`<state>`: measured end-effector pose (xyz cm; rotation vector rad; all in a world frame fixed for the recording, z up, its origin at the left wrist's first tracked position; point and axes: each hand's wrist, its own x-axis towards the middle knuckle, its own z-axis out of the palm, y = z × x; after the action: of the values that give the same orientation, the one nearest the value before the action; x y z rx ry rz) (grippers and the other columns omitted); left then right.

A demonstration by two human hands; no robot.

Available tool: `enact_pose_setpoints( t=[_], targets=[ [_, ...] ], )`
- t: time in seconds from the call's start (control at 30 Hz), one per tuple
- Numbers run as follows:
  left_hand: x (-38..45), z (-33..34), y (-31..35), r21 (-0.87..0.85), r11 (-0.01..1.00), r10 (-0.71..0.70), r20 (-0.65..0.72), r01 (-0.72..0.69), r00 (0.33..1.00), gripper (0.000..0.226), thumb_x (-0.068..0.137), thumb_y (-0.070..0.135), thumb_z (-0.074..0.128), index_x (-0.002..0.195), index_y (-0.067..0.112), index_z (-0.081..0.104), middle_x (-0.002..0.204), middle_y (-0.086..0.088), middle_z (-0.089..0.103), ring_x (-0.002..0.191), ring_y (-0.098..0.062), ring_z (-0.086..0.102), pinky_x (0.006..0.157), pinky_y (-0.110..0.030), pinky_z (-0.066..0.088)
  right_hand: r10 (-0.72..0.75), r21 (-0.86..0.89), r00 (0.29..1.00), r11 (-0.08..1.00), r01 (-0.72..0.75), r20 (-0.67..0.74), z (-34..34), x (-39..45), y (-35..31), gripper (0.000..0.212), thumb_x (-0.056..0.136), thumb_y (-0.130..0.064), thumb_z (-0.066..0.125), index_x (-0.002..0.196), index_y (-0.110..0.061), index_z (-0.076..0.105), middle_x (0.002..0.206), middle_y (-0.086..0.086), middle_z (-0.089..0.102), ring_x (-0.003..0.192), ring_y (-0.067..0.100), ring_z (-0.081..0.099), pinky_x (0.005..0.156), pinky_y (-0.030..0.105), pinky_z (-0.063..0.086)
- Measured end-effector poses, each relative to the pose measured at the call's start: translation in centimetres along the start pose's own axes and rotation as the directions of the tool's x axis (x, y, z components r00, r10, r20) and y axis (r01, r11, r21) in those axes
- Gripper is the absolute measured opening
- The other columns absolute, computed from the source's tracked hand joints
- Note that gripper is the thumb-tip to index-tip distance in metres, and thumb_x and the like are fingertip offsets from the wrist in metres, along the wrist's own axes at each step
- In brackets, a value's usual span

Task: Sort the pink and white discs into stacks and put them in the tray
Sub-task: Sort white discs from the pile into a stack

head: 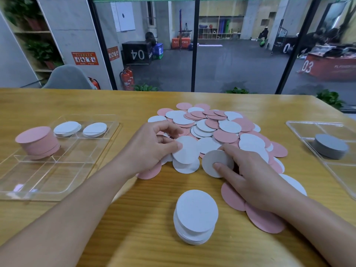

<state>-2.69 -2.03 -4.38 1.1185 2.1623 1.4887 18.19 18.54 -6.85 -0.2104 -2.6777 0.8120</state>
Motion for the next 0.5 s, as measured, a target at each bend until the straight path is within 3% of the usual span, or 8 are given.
enact_pose_setpoints(
  t=[0.1,0.27,0.4,0.5],
  targets=[
    [0.0,0.3,0.0,0.083,0.994,0.066,0.010,-0.067,0.998,0.026,0.098,0.009,0.082,0.112,0.031,0.084,0.104,0.006,0.079,0.090,-0.017,0.077,0.079,-0.016,0.055,-0.001,0.005,1.000,1.000,0.001,0.001,0.0,-0.1,-0.2,0.016,0.107,-0.043,0.059,0.095,-0.035,0.051,0.073,-0.004,0.059,0.072,0.017,0.053,0.066,0.036,0.044],
    [-0.2,1.1,0.3,0.048,0.990,0.130,0.082,-0.134,0.988,0.015,0.100,0.014,0.080,0.097,0.028,0.083,0.091,0.014,0.079,0.081,-0.009,0.065,0.074,-0.019,0.051,-0.003,0.028,1.000,1.000,0.003,-0.024,-0.1,0.0,-0.3,0.013,0.107,-0.040,0.059,0.100,-0.032,0.052,0.077,-0.008,0.061,0.075,0.014,0.055,0.068,0.032,0.044],
    [-0.4,2.1,0.3,-0.009,0.986,0.164,0.170,-0.165,0.972,0.014,0.105,0.009,0.073,0.103,0.018,0.083,0.098,0.004,0.080,0.086,-0.009,0.067,0.079,-0.023,0.055,-0.006,0.084,0.999,0.996,0.011,-0.052,0.0,0.0,-0.3,0.007,0.107,-0.032,0.062,0.110,-0.034,0.056,0.092,-0.025,0.063,0.081,0.010,0.059,0.067,0.021,0.045],
    [-0.7,2.8,0.1,-0.025,0.988,0.154,0.240,-0.152,0.959,0.021,0.110,0.005,0.064,0.111,0.014,0.083,0.096,-0.003,0.080,0.089,-0.013,0.073,0.086,-0.024,0.058,-0.022,0.044,0.999,0.999,0.023,-0.031,0.1,0.1,-0.1,0.007,0.107,-0.034,0.062,0.113,-0.036,0.059,0.091,-0.020,0.065,0.086,0.010,0.060,0.070,0.023,0.046]
  ],
)
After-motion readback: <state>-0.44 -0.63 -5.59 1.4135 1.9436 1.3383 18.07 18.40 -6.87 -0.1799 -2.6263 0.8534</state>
